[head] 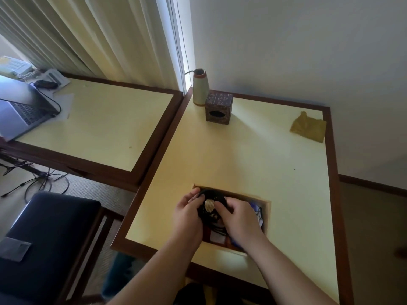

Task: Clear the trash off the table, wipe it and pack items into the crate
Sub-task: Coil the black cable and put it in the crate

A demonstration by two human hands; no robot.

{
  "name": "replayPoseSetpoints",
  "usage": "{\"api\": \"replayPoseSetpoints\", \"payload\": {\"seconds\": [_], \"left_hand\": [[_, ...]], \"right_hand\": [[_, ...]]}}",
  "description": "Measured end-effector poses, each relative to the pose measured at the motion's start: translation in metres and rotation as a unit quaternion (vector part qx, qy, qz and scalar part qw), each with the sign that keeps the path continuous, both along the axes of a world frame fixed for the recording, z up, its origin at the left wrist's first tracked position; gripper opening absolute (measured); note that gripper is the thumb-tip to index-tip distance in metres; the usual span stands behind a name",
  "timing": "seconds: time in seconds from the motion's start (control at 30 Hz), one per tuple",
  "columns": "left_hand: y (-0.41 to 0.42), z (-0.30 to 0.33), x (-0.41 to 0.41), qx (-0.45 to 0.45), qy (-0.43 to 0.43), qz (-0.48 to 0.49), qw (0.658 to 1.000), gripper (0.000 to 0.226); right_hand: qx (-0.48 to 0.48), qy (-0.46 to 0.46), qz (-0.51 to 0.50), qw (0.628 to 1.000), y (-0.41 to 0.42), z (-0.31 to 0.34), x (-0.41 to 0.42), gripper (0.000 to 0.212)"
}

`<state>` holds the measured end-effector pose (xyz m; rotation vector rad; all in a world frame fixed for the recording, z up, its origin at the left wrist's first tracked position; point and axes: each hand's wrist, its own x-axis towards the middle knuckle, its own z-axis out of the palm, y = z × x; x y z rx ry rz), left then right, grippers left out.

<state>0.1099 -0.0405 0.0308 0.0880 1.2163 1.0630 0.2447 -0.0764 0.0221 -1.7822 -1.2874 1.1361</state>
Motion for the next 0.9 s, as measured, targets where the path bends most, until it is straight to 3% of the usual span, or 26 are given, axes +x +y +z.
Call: {"api": "replayPoseSetpoints", "payload": {"seconds": [0.1,0.2,0.3,0.43,0.5,0.7,0.77,0.9], "left_hand": [[-0.011,-0.006,-0.007,0.023,0.131,-0.117,0.984,0.031],[-0.014,-0.015,-0.018,0.12,0.245,-0.253,0.928,0.046],[-0.014,-0.029,-0.032,0.242,0.394,-0.387,0.798,0.048],[-0.012,-0.032,-0.06,0.403,0.544,-0.434,0.594,0.031],[-0.007,-0.039,-0.075,0.454,0.574,-0.441,0.52,0.036],[0.005,-0.059,-0.088,0.459,0.607,-0.516,0.392,0.05],[0.007,-0.053,-0.082,0.464,0.621,-0.513,0.368,0.036],[0.003,-0.044,-0.077,0.44,0.649,-0.543,0.3,0.067]], "right_hand": [[-0.039,-0.057,0.031,0.997,-0.005,-0.005,-0.003,0.019],[-0.058,-0.066,0.059,0.994,-0.015,-0.013,-0.006,0.018],[-0.092,-0.079,0.067,0.99,-0.025,-0.024,-0.012,0.008],[-0.102,-0.129,0.08,0.983,-0.031,-0.026,-0.02,0.032],[-0.1,-0.17,0.094,0.976,-0.031,-0.026,-0.024,0.036],[-0.031,-0.282,0.086,0.955,-0.031,-0.038,-0.039,0.034],[-0.004,-0.318,0.073,0.945,-0.033,-0.045,-0.043,0.029],[0.005,-0.313,0.015,0.95,-0.032,-0.047,-0.041,0.027]]}}
